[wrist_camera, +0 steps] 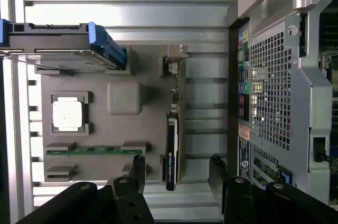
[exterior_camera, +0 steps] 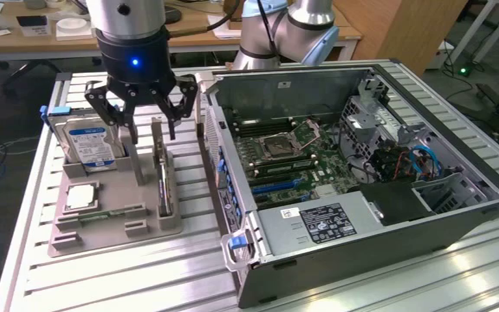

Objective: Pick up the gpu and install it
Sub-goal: 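Pick up the gpu and move the gpu toward the slot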

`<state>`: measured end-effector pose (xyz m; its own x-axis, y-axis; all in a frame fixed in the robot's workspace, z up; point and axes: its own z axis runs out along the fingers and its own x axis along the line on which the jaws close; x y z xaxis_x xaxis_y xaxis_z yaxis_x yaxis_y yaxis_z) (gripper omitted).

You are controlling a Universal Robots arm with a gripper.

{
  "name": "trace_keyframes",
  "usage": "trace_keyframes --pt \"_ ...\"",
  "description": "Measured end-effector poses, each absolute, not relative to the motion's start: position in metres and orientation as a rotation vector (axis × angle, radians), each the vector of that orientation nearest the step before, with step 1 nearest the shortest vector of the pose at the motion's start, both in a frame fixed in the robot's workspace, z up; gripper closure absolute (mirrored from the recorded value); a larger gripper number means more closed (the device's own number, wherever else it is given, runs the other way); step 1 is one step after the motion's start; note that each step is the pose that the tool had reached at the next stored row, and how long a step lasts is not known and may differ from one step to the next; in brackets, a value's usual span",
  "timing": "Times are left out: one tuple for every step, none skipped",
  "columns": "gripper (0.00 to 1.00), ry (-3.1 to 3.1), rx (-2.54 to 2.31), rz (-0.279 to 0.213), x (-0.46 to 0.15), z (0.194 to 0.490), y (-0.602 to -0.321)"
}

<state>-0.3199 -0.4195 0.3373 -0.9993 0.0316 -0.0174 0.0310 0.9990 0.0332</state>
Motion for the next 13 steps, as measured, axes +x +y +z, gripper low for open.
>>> trace_keyframes --pt "0.40 3.123 0.049 0.051 -0.320 0.336 -0.420" --pt "0.40 3.123 0.049 0.051 -0.320 0.335 -0.421" --pt "0.40 3.123 0.049 0.052 -0.320 0.334 -0.422" --pt "0.40 3.123 0.049 0.051 -0.320 0.333 -0.423" --pt "0.40 3.123 0.049 0.051 -0.320 0.332 -0.423" --pt "0.40 3.123 0.049 0.051 -0.320 0.331 -0.424" --pt "0.40 3.123 0.049 0.051 -0.320 0.330 -0.425" --pt "0.40 3.123 0.049 0.051 -0.320 0.329 -0.425" --pt "0.40 3.123 0.049 0.051 -0.320 0.327 -0.426" --pt "0.40 3.123 0.050 0.051 -0.320 0.326 -0.426" --pt "0.40 3.123 0.050 0.051 -0.320 0.325 -0.426" --pt "0.40 3.123 0.049 0.051 -0.320 0.323 -0.426" --pt "0.40 3.123 0.049 0.051 -0.320 0.322 -0.426"
